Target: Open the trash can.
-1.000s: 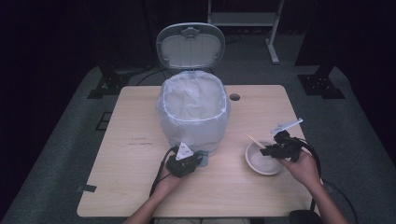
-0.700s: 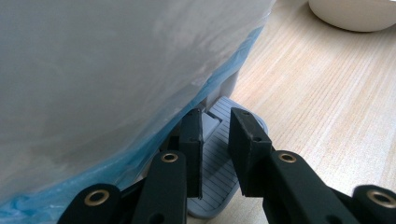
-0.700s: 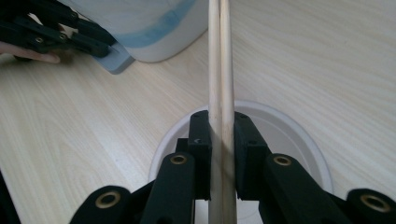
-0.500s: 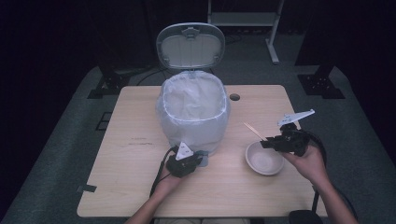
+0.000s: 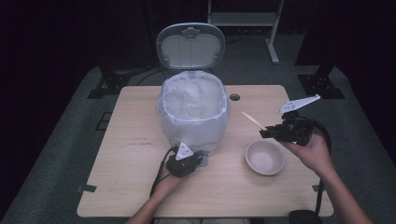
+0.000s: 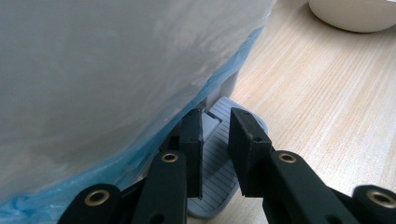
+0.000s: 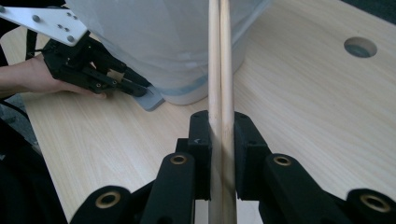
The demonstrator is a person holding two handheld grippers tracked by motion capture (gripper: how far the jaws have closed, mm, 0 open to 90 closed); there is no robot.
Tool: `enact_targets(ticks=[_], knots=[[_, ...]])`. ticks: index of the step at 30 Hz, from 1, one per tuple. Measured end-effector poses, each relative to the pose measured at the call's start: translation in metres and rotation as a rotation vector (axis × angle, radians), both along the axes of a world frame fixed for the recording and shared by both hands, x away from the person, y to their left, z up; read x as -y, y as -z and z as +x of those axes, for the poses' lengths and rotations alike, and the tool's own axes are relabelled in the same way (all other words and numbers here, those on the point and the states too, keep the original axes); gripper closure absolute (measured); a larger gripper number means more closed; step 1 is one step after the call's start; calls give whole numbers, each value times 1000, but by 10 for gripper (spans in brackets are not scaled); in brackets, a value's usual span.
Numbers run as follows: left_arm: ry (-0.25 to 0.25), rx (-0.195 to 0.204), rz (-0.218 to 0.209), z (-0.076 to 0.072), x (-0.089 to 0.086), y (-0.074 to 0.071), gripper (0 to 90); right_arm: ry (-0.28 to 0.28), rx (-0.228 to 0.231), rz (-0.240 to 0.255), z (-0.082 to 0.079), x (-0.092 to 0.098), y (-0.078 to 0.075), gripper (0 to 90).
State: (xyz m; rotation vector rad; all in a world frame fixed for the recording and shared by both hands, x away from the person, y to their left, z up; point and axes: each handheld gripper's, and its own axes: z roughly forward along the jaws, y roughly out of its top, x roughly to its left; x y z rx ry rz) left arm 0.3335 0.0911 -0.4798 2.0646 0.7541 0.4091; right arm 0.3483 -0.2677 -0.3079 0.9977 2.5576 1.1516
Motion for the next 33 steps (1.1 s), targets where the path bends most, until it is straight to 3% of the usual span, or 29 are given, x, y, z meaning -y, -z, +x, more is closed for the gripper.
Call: enact_targets(ticks=[11,33], knots=[[-2,-2,-1,0,0,0,754,-41,31,-12,2,-14,-38,789],[-12,-2,-1,0,1,0,761,-90,69,-34,7,-39,-84,789]])
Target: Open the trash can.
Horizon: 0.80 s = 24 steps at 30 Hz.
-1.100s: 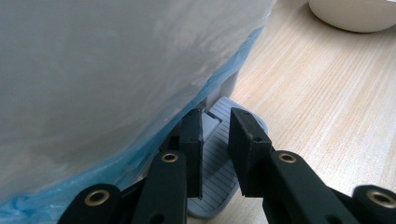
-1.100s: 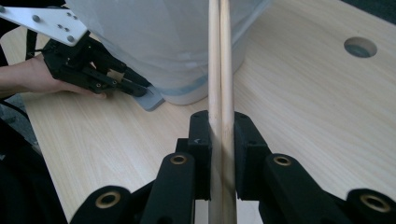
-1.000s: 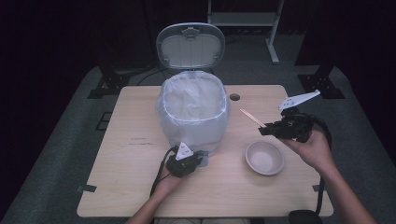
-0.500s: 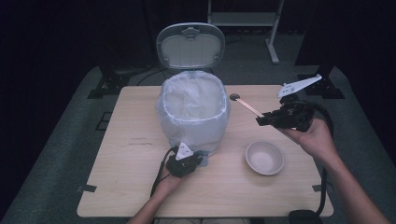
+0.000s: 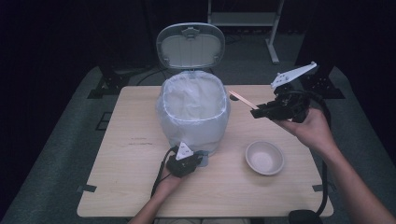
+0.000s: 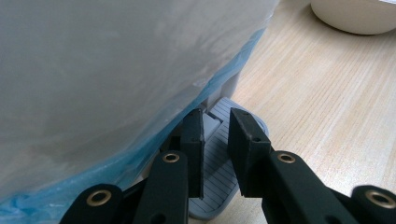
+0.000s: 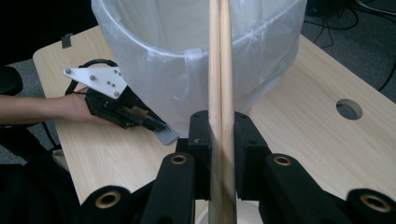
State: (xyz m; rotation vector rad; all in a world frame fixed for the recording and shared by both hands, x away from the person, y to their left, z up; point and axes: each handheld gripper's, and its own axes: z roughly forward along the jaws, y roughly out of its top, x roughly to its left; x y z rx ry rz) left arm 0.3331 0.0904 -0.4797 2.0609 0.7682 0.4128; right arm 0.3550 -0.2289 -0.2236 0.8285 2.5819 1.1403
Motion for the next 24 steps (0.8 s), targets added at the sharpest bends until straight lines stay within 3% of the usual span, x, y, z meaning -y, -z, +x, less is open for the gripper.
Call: enact_targets(ticks=[24], knots=[[-1,0,5,0,0,0,769,-74,2,-37,16,-44,-37,789]])
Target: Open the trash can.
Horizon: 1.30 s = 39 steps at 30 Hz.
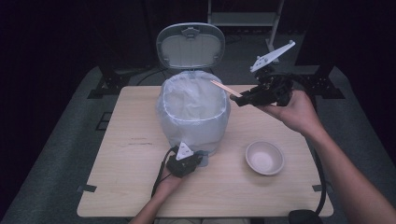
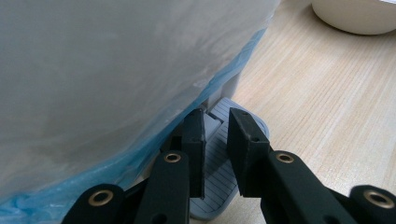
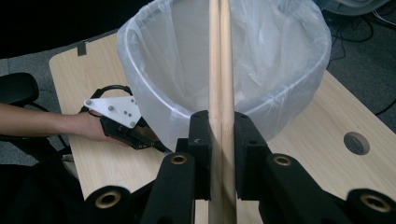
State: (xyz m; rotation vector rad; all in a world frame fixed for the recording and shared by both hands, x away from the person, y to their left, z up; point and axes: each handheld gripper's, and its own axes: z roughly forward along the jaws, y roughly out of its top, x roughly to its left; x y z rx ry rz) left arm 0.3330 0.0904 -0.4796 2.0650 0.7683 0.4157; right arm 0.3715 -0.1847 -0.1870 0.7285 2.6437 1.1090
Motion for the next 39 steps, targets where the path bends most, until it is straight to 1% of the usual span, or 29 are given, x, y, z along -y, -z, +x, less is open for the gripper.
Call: enact_targets(ticks=[3,6,8,14,16,23,26,31,33,39], knots=[[-1,0,1,0,0,0,769,-4,3,-6,3,-4,-2,789],[-1,0,1,0,0,0,769,-9,-4,-5,6,-10,-5,788],[-1,0,1,0,0,0,768,-13,-3,-16,9,-15,-7,789],[-1,0,1,0,0,0,767,-32,-5,-23,14,-26,-9,789],[-1,0,1,0,0,0,767,-36,-7,-40,16,-33,-9,789],[-2,1,2,0,0,0,763,-45,-13,-55,23,-44,-11,789],[-2,1,2,0,0,0,763,-46,-17,-74,27,-51,-12,789],[-2,1,2,0,0,0,763,-54,-19,-84,30,-59,-14,789],[-2,1,2,0,0,0,763,-56,-18,-96,31,-63,-15,788],[-2,0,2,0,0,0,763,-72,-19,-98,37,-75,-19,788]])
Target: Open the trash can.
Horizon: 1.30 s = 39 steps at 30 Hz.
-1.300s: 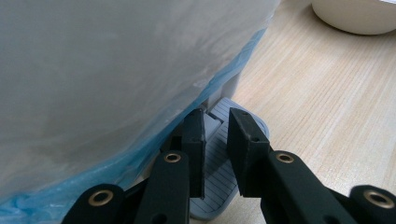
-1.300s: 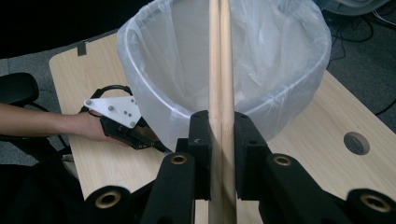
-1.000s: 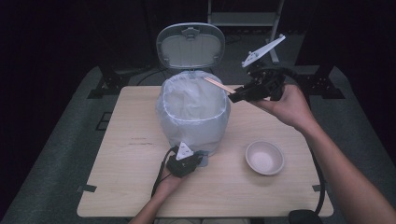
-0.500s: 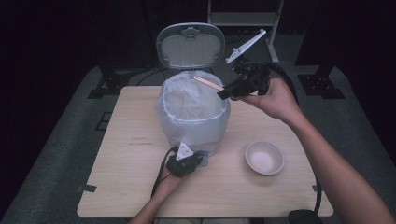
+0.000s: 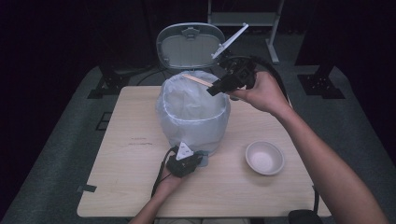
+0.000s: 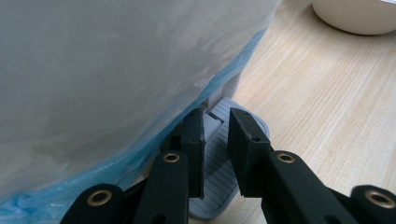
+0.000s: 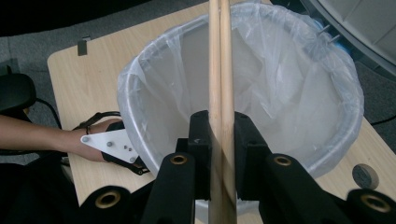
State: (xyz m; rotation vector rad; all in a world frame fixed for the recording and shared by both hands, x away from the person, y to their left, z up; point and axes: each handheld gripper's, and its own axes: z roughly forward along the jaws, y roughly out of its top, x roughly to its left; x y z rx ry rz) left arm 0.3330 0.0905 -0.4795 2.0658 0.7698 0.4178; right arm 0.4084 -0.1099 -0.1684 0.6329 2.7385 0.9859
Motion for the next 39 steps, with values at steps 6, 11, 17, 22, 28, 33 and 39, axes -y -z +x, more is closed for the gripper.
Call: enact_targets(ticks=[6,11,17,22,28,33,39], knots=[[0,0,0,0,0,0,763,-5,-7,-17,5,-12,0,788],[0,0,0,0,0,0,763,-12,-19,-34,11,-23,4,788],[-1,0,0,0,0,0,759,-13,-28,-46,16,-32,8,788],[-1,1,0,0,0,0,759,-16,-35,-58,20,-37,11,788],[-1,0,0,0,0,0,760,-15,-49,-72,23,-42,14,787],[-1,0,0,0,0,0,759,-11,-46,-63,28,-46,17,652],[-1,0,0,0,0,0,760,-3,-48,-44,28,-43,15,623]])
